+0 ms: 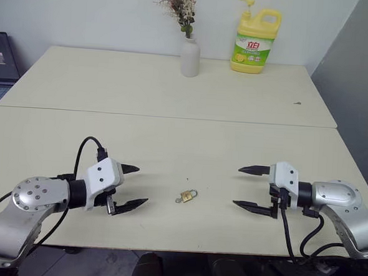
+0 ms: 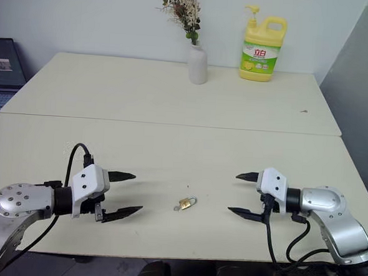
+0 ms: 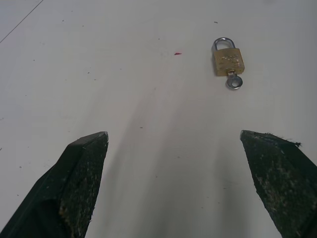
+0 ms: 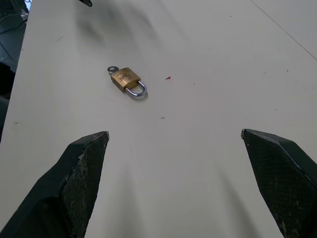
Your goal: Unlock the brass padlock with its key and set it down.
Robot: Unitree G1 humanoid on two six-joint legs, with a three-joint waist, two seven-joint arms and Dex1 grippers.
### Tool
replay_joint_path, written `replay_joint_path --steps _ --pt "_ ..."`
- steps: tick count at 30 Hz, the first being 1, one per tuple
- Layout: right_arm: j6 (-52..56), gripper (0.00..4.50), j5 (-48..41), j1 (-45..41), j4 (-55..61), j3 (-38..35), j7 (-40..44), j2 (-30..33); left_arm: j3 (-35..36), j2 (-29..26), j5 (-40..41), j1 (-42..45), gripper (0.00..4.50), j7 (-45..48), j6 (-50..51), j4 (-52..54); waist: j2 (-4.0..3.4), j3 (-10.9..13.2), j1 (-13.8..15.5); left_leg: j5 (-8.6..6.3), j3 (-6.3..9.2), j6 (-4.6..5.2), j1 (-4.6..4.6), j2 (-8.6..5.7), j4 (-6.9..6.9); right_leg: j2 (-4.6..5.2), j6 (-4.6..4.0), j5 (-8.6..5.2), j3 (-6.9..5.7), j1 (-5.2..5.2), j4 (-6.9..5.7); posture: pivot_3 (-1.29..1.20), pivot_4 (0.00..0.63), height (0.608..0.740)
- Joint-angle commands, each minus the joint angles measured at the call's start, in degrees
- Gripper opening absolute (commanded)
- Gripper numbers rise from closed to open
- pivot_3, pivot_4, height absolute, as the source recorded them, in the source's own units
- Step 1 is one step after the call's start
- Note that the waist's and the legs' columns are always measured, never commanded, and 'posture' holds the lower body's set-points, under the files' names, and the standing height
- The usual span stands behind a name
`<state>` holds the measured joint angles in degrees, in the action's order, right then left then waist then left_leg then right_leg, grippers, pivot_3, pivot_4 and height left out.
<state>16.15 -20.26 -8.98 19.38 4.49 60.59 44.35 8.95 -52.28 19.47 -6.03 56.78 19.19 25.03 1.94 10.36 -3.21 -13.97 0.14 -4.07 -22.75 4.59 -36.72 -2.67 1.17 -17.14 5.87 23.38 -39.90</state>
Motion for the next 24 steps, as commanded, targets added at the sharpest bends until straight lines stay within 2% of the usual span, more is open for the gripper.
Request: replay_joint_path --steps 1,12,24 --pt "-0.1 4.5 -0.3 -1.2 0.5 -0.6 -0.2 -0.1 1.2 0.9 1.0 0.0 4.49 0.3 -2.5 2.0 0.0 0.0 0.0 0.0 0.0 0.0 0.0 0.0 0.0 0.0 0.0 0.0 0.0 0.0 0.0 0.0 0.15 0.74" --pt "1.8 4.5 0.2 -2.2 2.4 0.1 -0.7 0.0 0.9 2.7 1.1 -0.1 4.49 -1.2 -2.6 2.5 0.0 0.0 0.1 0.0 0.0 0.0 -0.01 0.0 -0.03 0.0 0.0 0.0 0.01 0.0 -0.02 0.0 0.15 0.74" --pt "7.4 4.5 -0.7 -7.6 3.2 4.3 1.0 -1.1 2.8 1.4 1.8 -3.9 4.49 5.4 -9.6 -0.1 0.0 0.0 0.0 0.0 0.0 0.0 0.0 0.01 -0.09 0.0 0.0 0.01 0.0 -0.01 -0.05 0.0 0.15 0.74"
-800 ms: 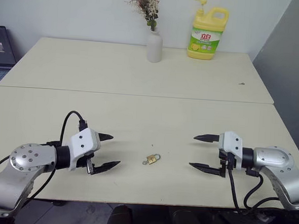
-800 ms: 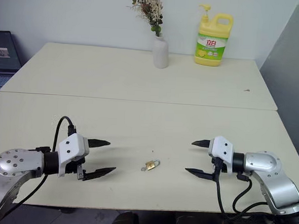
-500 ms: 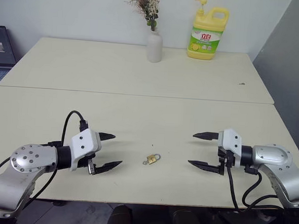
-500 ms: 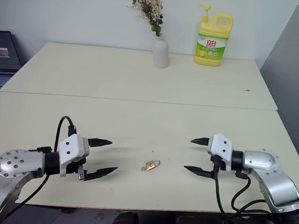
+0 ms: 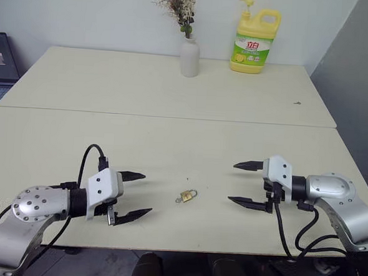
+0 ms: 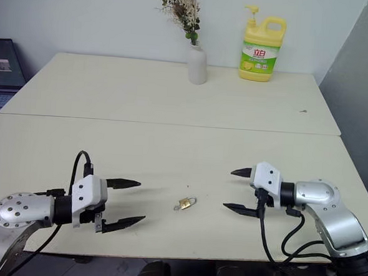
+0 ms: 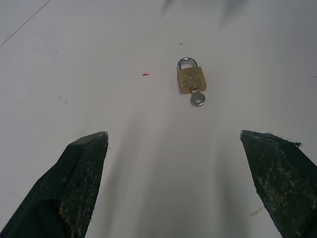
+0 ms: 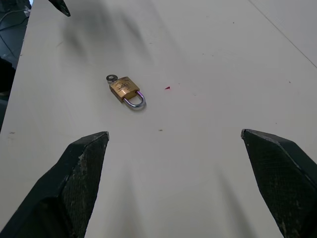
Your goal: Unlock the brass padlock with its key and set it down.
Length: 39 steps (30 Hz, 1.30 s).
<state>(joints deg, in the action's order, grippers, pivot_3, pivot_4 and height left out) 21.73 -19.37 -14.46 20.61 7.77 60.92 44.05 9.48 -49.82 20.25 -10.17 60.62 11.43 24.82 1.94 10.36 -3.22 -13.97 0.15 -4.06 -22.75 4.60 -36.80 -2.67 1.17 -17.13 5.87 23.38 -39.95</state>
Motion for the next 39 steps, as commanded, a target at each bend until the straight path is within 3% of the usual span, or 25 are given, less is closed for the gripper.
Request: replay_joint_path --steps 1,5,8,20,39 --pt "2.6 4.5 -1.8 -3.0 1.9 1.8 0.9 -1.2 2.4 -1.7 1.7 0.2 4.49 2.8 -1.9 -0.1 0.0 0.0 0.0 0.0 0.0 0.0 0.0 0.0 -0.01 0.0 0.0 0.0 0.0 0.0 0.0 0.0 0.15 0.74" --pt "3.8 4.5 -0.3 -6.2 1.7 5.6 1.2 -3.1 3.8 -3.0 2.9 0.0 4.49 5.0 -2.1 -0.5 -0.01 0.0 0.0 0.0 0.0 0.0 -0.02 0.0 -0.01 0.0 0.0 0.0 -0.01 0.0 0.0 0.0 0.15 0.74" --pt "6.8 4.5 4.7 -10.8 0.4 13.4 0.3 -5.7 6.0 -6.2 4.8 -2.8 4.49 9.3 -0.1 -0.3 -0.02 0.0 -0.5 0.0 -0.01 0.0 0.0 0.06 -0.01 -0.04 -0.01 0.0 0.0 0.03 -0.01 0.0 0.15 0.74" --pt "0.1 4.5 14.4 -23.5 -13.5 27.1 6.6 -14.2 6.8 -6.1 2.7 -3.8 4.49 8.9 -2.7 -1.2 -0.07 0.0 0.0 0.0 0.0 0.0 -0.1 0.06 -0.05 -0.02 -0.08 -0.03 -0.06 0.15 -0.06 0.0 0.15 0.74" --pt "1.0 4.5 19.9 -27.0 -21.2 29.2 10.7 -18.7 4.0 -5.7 0.8 -2.9 4.49 8.8 -4.7 -2.4 -0.08 0.0 0.0 0.0 -0.01 0.0 -0.1 0.07 -0.05 -0.04 -0.26 0.03 -0.07 0.18 -0.13 0.0 0.15 0.74"
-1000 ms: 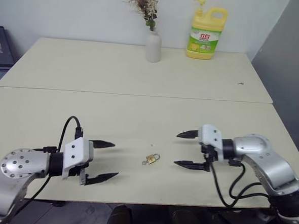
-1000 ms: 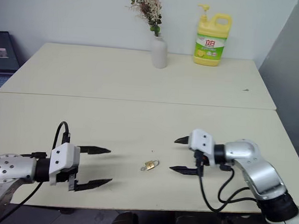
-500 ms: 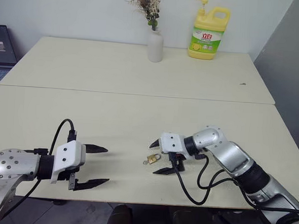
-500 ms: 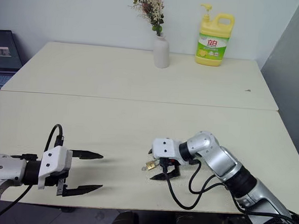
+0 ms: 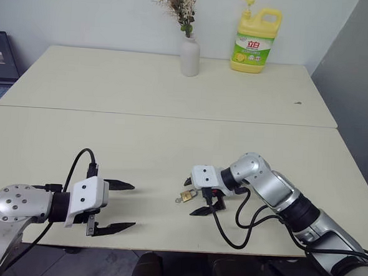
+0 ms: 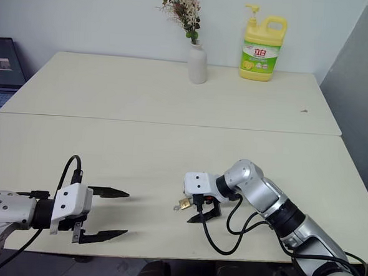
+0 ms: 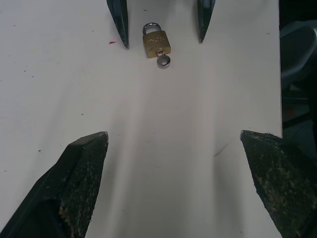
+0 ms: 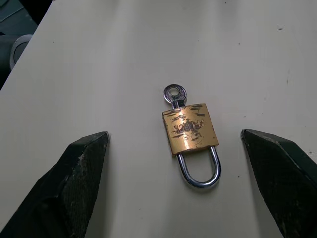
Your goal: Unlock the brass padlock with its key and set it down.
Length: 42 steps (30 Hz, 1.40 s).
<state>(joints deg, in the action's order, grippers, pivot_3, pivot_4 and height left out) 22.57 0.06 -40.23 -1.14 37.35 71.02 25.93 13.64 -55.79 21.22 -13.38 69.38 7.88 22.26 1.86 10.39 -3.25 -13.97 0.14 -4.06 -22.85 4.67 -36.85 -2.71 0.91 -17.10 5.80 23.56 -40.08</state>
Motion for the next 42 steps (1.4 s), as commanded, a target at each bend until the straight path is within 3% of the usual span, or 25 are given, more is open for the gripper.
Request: replay_joint_path --steps 1,9,10,14,20,27,30,42 --pt "0.4 4.5 0.5 -1.2 0.5 -0.4 0.6 -0.8 -0.3 0.3 -0.3 0.3 4.49 0.0 -1.3 0.1 0.0 0.0 0.0 0.0 0.0 0.0 0.0 0.0 0.0 0.0 0.0 0.0 0.0 0.0 0.0 0.0 0.15 0.74" --pt "0.4 4.5 2.1 -1.2 -1.7 -0.2 -0.3 -2.2 -1.4 0.3 -0.5 1.1 4.49 -0.1 -1.3 0.0 0.0 0.0 -0.1 0.0 0.01 0.0 0.03 0.01 0.0 -0.02 0.01 -0.01 0.0 0.0 -0.03 0.0 0.15 0.74" --pt "0.4 4.33 2.2 -1.3 -2.1 -0.3 -0.5 -2.5 -1.6 0.3 -0.5 1.3 4.5 -0.1 -1.2 0.0 0.0 0.0 -0.1 0.0 0.0 0.0 0.03 0.01 0.0 -0.02 0.01 -0.01 0.0 0.0 -0.04 0.0 0.15 0.74" --pt "0.4 3.27 2.6 -1.5 -3.2 -0.4 -0.7 -3.0 -2.2 0.4 -0.4 1.8 4.5 -0.3 -1.1 0.0 0.0 0.0 -0.1 0.0 0.0 0.0 0.03 0.01 0.0 -0.02 0.0 0.0 0.01 0.0 -0.04 0.0 0.15 0.74" --pt "0.3 1.0 2.7 -1.7 -3.9 -0.6 -0.8 -3.2 -2.8 0.7 -0.6 2.7 4.5 -0.1 -1.1 -0.8 0.0 0.0 -0.1 0.0 0.0 0.0 0.03 0.01 -0.01 -0.02 0.0 0.0 0.01 -0.01 -0.04 0.0 0.15 0.74" --pt "0.0 0.93 2.9 -1.3 -3.7 -0.8 -1.0 -2.8 -2.7 1.7 0.5 3.1 4.5 -0.8 0.4 -0.9 0.0 0.0 -0.1 0.0 0.02 0.0 0.03 0.01 -0.01 -0.02 0.01 0.0 -0.01 -0.01 -0.05 0.0 0.15 0.74" --pt "-2.3 0.93 4.1 0.0 -3.5 -2.3 -3.8 -1.2 -1.9 3.3 5.5 6.2 4.5 -3.0 6.8 -0.7 0.03 0.0 0.0 0.0 0.01 0.0 0.03 0.0 -0.03 -0.01 0.02 -0.01 -0.01 -0.02 -0.07 0.0 0.15 0.74" --pt "-1.7 0.93 5.5 11.6 10.5 -12.0 -17.6 2.5 -3.6 6.4 11.6 18.6 4.5 -7.5 17.9 -1.9 0.04 0.0 0.3 0.0 0.15 0.0 -0.02 -0.05 -0.08 -0.01 0.16 -0.04 -0.06 -0.07 -0.07 0.0 0.15 0.74"
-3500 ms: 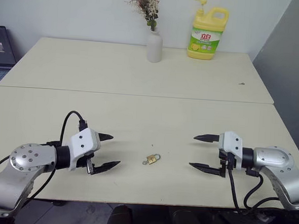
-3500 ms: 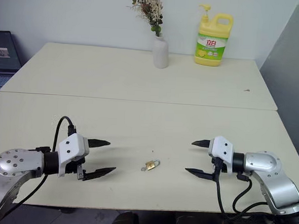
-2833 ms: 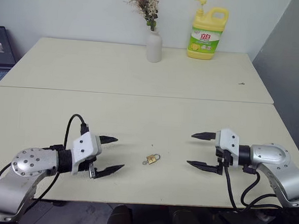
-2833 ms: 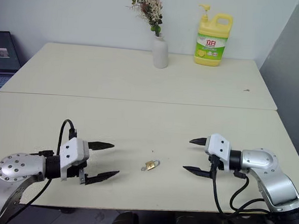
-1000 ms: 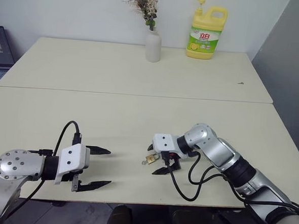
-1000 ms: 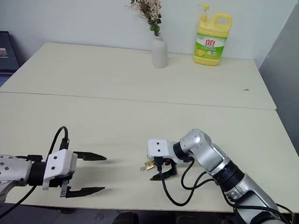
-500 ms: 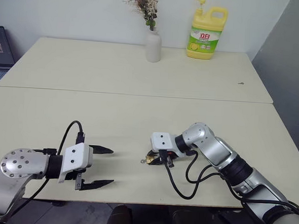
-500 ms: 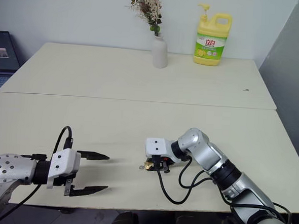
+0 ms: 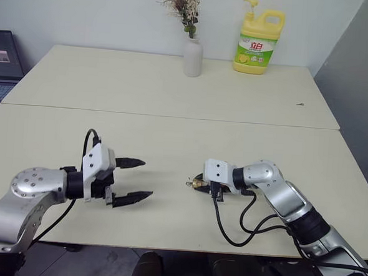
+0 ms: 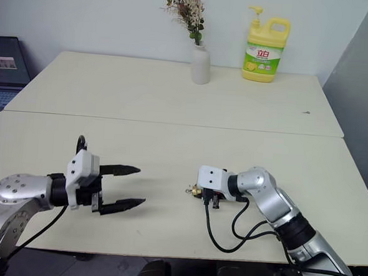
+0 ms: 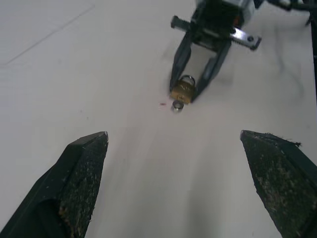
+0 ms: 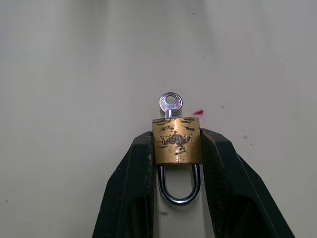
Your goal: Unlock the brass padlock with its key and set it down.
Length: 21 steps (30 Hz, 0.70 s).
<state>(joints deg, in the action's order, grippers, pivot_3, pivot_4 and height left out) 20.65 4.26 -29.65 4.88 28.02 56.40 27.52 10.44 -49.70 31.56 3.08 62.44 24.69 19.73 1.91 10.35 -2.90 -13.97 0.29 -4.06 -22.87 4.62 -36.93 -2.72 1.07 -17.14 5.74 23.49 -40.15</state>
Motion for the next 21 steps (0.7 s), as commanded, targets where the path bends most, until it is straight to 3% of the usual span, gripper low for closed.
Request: replay_joint_path --steps 1,8,13,21 --pt "0.2 0.93 2.1 1.7 5.9 -3.1 -4.2 1.4 -0.9 0.3 1.0 3.1 4.5 -0.4 1.2 0.3 0.0 0.0 0.0 0.0 0.0 0.0 0.0 0.0 0.0 0.0 -0.02 0.01 0.0 0.0 0.0 0.0 0.15 0.74" --pt "-3.7 0.93 13.0 3.5 12.8 -7.4 -17.3 4.2 -5.2 2.6 -0.8 13.6 4.5 -1.7 2.7 -5.7 0.0 0.0 0.0 0.0 0.02 0.0 -0.03 -0.02 -0.01 -0.02 0.0 0.0 0.01 0.02 0.0 0.0 0.15 0.74" --pt "-14.5 0.93 23.2 2.6 13.9 -9.5 -28.5 7.1 -6.9 3.4 -1.1 17.8 4.5 -0.8 3.4 -7.5 0.0 0.0 -0.1 0.0 -0.01 -0.01 -0.07 -0.03 0.0 -0.02 -0.11 0.06 0.04 0.03 0.03 0.0 0.15 0.74" --pt "-28.2 0.93 27.4 1.7 12.0 -13.8 -38.1 8.3 -7.6 4.5 -0.8 20.6 4.5 -1.0 4.5 -7.4 0.01 0.0 -0.1 0.0 -0.03 -0.01 -0.08 -0.04 0.02 -0.01 -0.25 0.11 0.05 0.04 0.04 0.0 0.15 0.74"
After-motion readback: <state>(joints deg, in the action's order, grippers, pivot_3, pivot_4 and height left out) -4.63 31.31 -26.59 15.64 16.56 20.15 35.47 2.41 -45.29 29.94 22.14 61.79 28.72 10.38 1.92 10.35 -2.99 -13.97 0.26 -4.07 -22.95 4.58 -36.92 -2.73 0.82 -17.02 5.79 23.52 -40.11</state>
